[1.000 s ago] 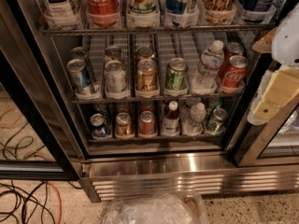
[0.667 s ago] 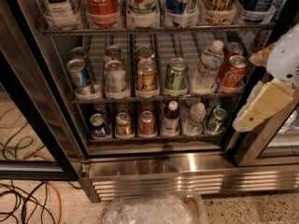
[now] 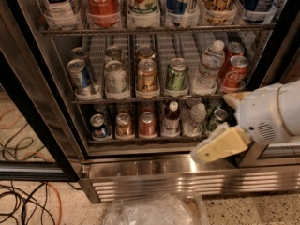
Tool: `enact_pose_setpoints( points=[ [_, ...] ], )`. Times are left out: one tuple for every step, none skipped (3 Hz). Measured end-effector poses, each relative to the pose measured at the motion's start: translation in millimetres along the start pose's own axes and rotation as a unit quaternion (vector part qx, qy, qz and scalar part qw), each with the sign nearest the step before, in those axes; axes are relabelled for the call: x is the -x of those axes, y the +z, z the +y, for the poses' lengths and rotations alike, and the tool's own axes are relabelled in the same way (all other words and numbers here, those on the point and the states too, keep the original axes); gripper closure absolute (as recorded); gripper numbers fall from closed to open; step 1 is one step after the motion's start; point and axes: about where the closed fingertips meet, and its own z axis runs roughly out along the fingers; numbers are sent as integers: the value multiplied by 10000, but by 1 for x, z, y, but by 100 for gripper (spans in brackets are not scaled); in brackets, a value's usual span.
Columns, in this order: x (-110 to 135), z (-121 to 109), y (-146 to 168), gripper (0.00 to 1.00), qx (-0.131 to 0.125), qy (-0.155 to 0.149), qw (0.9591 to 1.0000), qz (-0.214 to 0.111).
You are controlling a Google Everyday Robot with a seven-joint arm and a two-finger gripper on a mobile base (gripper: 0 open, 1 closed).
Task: Pick blue plastic bottle from bottom shelf of fridge
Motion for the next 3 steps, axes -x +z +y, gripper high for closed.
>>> enact_pose_setpoints(
  points=[
    [3,3,14,0,-57,257,9992,-294],
    [4,3,14,0,-62,255,9992,-297],
    [-1,-3,24,0,-290,454,9974,-488]
  ],
)
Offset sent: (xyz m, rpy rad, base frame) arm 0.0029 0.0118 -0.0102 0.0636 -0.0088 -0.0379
